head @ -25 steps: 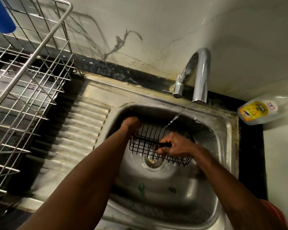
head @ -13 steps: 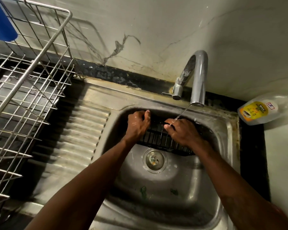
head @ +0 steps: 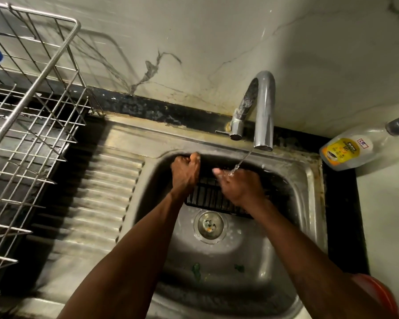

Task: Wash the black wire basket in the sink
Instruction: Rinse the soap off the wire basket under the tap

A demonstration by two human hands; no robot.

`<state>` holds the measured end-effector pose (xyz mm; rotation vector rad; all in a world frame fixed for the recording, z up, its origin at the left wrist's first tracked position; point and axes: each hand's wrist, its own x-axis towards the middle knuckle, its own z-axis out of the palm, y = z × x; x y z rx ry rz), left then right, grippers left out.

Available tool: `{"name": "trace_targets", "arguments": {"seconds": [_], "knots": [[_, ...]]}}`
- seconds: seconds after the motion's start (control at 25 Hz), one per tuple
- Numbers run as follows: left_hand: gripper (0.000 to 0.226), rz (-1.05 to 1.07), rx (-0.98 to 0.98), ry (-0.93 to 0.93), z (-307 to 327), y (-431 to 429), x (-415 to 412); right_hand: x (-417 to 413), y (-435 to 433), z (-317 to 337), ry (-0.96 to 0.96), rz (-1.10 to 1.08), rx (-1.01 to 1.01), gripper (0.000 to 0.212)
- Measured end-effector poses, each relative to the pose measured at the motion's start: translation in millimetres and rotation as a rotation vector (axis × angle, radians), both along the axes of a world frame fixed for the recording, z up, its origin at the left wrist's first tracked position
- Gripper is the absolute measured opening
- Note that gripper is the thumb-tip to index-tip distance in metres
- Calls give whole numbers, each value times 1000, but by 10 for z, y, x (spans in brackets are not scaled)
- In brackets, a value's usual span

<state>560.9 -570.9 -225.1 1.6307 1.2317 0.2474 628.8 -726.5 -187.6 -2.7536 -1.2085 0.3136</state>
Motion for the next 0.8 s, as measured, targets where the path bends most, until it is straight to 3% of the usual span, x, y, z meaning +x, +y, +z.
{"name": "trace_targets", "arguments": {"seconds": [0.16,0.28,0.44,0.52,0.64,0.8], "knots": [[44,-247,264,36,93,-128,-78,129,-476,-25,-119,-333,-4,73],[42,-560,626,119,173,-219,-13,15,-232,-31,-186,-420,-62,69],[39,-626,567,237,232,-224,47,-363,136,27,-38,-254,36,59],[36,-686,669,218,241,-250,52,-341,141,41,-20,-199,67,60],[38,-707,826,247,220,-387,41,-95,119,-7,16,-291,207,58],[33,-855,935,249,259,-767,-55,30,131,-75,-139,-392,464,32]]}}
